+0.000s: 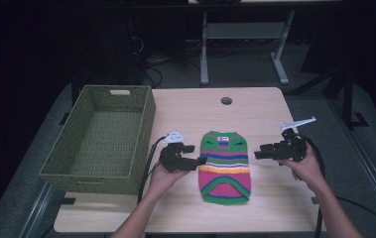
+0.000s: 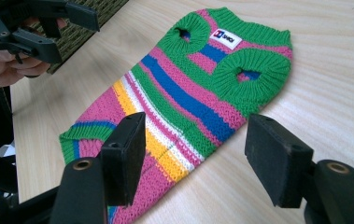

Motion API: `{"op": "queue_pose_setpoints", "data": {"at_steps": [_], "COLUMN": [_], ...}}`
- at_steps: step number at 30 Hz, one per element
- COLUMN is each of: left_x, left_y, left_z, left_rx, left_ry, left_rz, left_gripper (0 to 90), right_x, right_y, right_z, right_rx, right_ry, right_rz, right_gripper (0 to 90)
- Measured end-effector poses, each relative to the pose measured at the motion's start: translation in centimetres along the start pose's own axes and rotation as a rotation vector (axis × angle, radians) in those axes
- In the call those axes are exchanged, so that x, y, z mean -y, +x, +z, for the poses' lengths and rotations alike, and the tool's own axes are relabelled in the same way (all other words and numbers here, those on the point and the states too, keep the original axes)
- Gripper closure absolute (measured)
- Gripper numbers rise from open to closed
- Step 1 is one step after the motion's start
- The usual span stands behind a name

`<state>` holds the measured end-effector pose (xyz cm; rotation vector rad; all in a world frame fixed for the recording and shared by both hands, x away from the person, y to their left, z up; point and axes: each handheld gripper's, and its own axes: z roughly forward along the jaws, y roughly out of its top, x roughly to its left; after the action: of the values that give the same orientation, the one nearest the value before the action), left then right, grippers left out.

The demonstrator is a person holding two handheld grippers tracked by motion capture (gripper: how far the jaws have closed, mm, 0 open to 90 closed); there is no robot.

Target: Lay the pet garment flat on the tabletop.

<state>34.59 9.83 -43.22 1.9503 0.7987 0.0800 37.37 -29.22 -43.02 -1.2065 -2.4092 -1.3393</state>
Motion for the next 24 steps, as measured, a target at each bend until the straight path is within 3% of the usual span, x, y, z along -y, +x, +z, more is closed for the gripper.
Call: {"op": "queue_pose_setpoints", "data": {"at_steps": [5,14,24], "left_x": [0.1,1.2,2.0], "left_y": [-0.3,-0.2,-0.6], "left_z": [0.1,-0.2,-0.7], "left_rx": [0.005,0.012,0.019], "left_ry": [0.013,0.020,0.033], "left_rz": [0.008,-0.015,-0.002], "left_gripper": [26.5,26.5,25.6], "right_x": [0.7,1.8,3.2], "right_y": [0.0,0.4,0.8], "right_z": [-0.3,-0.8,-1.5], "right_rx": [-0.002,-0.005,-0.009], "right_ry": [-0.001,-0.002,-0.016], "right_rz": [0.000,-0.009,-0.010], "right_gripper": [37.5,37.2,36.5]}}
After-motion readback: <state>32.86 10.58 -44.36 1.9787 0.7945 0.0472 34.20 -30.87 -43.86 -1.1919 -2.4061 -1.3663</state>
